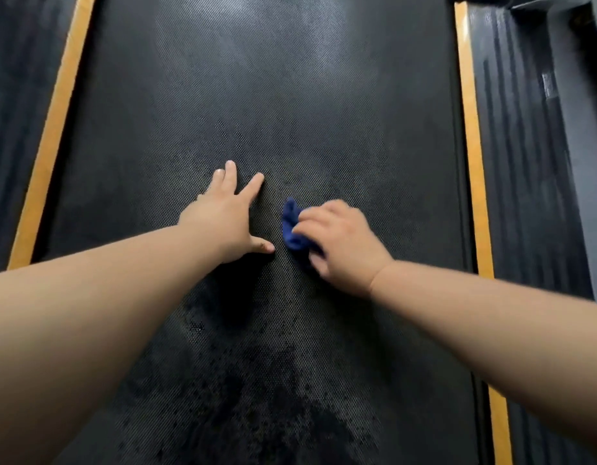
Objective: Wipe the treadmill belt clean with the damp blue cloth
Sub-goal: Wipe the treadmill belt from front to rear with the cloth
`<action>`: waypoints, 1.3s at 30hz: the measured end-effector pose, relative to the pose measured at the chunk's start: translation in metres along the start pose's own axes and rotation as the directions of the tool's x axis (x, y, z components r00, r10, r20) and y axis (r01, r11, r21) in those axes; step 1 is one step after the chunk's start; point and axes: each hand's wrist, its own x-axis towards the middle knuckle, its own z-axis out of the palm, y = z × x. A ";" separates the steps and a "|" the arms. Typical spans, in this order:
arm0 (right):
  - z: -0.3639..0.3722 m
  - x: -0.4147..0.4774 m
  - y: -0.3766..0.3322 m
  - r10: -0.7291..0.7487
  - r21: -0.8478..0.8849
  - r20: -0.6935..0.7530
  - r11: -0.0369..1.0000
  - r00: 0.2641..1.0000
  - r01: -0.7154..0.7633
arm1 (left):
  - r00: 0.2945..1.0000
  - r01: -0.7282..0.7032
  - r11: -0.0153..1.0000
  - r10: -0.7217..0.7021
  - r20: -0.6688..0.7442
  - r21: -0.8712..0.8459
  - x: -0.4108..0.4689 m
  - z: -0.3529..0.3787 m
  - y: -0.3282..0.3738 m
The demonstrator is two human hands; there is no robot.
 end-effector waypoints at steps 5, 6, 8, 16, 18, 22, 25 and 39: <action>-0.016 0.038 0.045 0.067 -0.031 -0.112 0.997 0.991 -0.071 | 0.991 0.105 0.994 -0.104 0.088 -0.007 0.000 0.000 -0.010; -0.026 0.054 0.058 0.195 -0.023 -0.108 0.980 0.975 -0.199 | 0.990 0.095 0.995 -0.093 0.109 -0.009 0.002 -0.002 -0.011; -0.033 0.070 0.066 0.305 -0.015 -0.066 0.952 0.950 -0.307 | 0.988 0.097 0.995 -0.093 0.121 -0.028 0.003 -0.002 -0.011; 0.001 0.026 0.005 -0.225 0.157 0.050 0.964 0.973 0.214 | 0.987 0.107 0.991 -0.097 0.130 -0.075 0.003 0.000 -0.009; -0.005 0.051 0.026 -0.133 0.089 -0.047 0.987 0.990 0.137 | 0.987 0.101 0.992 -0.090 0.134 -0.079 0.004 0.000 -0.009; -0.024 0.089 0.060 0.300 0.030 -0.086 0.954 0.950 -0.299 | 0.985 0.097 0.992 -0.085 0.149 -0.075 0.005 0.000 -0.009; -0.023 0.073 0.039 0.221 -0.012 -0.049 0.975 0.974 -0.221 | 0.985 0.100 0.991 -0.087 0.151 -0.083 0.004 -0.001 -0.010; -0.017 0.043 0.040 0.279 -0.060 -0.017 0.958 0.960 -0.280 | 0.991 0.009 0.999 -0.014 0.135 0.037 -0.001 -0.009 -0.022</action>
